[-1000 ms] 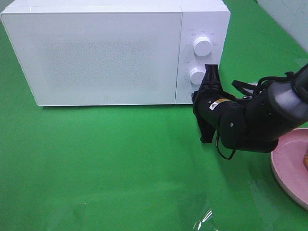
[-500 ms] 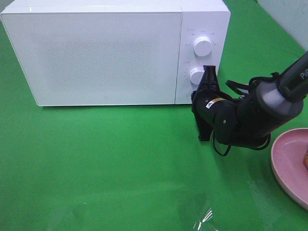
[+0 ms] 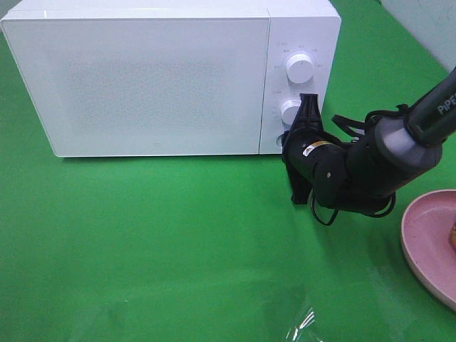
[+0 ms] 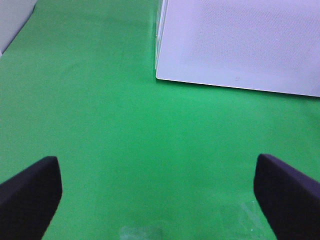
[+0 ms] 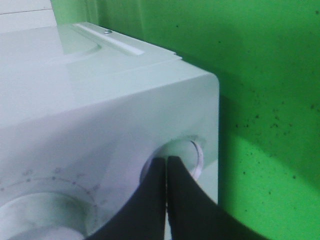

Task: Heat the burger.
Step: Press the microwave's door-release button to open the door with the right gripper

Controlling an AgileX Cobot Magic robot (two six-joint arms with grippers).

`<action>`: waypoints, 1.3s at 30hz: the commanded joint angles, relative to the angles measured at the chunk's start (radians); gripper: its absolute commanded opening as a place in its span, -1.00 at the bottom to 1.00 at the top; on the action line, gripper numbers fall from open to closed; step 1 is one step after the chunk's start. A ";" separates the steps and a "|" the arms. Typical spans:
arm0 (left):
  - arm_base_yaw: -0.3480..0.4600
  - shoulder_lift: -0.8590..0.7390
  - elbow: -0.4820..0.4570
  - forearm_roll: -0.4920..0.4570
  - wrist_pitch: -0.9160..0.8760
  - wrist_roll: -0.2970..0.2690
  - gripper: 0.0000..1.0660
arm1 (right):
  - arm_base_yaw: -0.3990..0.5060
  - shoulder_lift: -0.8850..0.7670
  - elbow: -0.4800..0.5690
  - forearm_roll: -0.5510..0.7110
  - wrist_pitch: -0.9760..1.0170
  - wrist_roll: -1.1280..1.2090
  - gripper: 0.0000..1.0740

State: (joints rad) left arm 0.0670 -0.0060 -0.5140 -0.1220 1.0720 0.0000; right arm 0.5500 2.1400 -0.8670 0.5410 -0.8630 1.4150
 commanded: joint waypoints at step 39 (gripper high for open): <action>0.003 -0.015 0.000 -0.004 -0.007 -0.009 0.81 | -0.004 0.106 -0.154 0.027 -0.277 -0.007 -1.00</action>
State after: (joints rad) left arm 0.0670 -0.0060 -0.5140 -0.1220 1.0720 0.0000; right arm 0.5820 2.2380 -0.9360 0.6350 -0.9960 1.3890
